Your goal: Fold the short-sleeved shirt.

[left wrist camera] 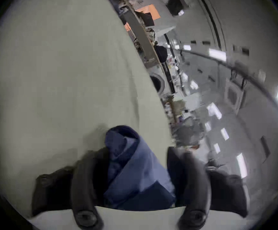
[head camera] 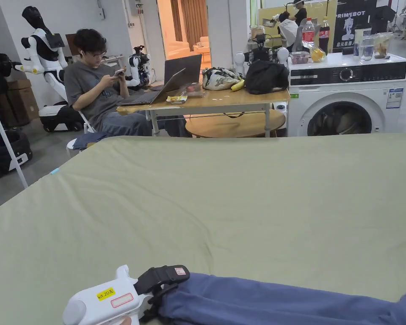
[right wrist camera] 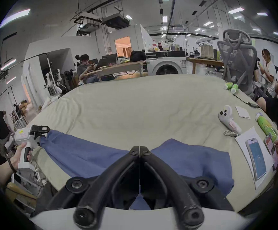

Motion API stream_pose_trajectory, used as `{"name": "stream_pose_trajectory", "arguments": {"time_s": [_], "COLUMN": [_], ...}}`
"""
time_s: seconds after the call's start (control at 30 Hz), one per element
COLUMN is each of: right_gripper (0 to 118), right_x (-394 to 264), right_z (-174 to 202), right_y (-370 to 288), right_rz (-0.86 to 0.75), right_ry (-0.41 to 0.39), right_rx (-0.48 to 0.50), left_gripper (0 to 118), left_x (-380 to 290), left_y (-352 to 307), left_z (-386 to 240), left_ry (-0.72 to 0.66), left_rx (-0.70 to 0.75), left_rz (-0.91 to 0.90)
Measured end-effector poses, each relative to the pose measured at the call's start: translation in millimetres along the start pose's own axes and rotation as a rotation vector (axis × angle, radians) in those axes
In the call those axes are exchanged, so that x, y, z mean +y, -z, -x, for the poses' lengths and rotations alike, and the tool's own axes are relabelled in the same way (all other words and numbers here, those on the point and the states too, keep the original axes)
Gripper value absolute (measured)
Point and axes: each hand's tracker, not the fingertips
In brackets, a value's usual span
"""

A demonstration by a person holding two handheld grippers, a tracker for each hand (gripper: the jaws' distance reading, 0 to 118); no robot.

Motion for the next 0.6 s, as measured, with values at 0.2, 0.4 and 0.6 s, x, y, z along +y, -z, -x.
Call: {"name": "stream_pose_trajectory", "arguments": {"time_s": [0.2,0.4,0.6], "right_gripper": [0,0,0], "right_x": [-5.9,-7.0,-5.2], "right_z": [-9.6,-17.4,-14.5], "right_y": [-2.4,-8.7,-8.0], "right_rz": [0.018,0.01,-0.006], "right_ry": [0.032,0.065,0.082], "right_rx": [-0.01,0.003,0.035], "left_gripper": [6,5,5], "left_x": [-14.8,18.8,-1.5], "left_y": [13.9,-73.1,-97.0], "left_z": [-19.1,-79.4,-173.3], "left_ry": [0.08,0.229,0.549], "left_rx": [0.154,0.149,0.314], "left_rz": [0.025,-0.204,-0.213]}}
